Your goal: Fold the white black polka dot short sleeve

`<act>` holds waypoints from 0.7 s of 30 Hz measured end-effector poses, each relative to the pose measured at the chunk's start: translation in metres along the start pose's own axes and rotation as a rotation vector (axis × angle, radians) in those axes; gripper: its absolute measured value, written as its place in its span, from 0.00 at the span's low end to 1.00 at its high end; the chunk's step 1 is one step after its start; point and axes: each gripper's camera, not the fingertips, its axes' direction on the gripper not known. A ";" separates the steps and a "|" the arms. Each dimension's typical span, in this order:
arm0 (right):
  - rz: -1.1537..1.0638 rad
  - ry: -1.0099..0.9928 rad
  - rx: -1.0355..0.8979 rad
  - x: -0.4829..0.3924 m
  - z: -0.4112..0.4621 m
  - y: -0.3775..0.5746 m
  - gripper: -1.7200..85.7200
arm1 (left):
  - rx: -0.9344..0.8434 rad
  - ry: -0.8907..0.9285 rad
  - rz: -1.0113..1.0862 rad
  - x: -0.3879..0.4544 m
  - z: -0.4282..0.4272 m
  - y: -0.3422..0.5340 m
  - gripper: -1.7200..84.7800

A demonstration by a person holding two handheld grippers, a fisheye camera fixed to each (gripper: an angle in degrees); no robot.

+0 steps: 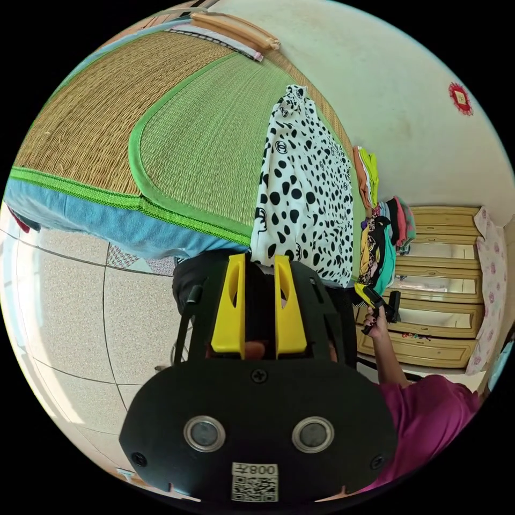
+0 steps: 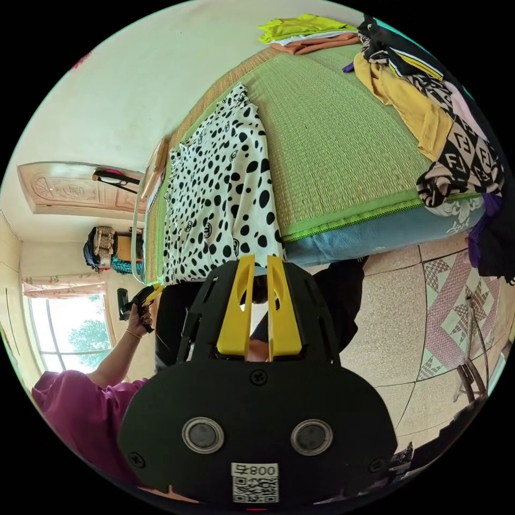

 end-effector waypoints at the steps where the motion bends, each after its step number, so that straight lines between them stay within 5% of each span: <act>1: 0.006 -0.003 0.003 0.002 -0.001 0.001 0.08 | -0.009 -0.015 0.006 0.000 0.002 -0.001 0.11; 21: 0.140 -0.072 -0.038 0.066 0.004 -0.045 0.14 | -0.054 -0.034 -0.032 -0.028 0.010 0.024 0.09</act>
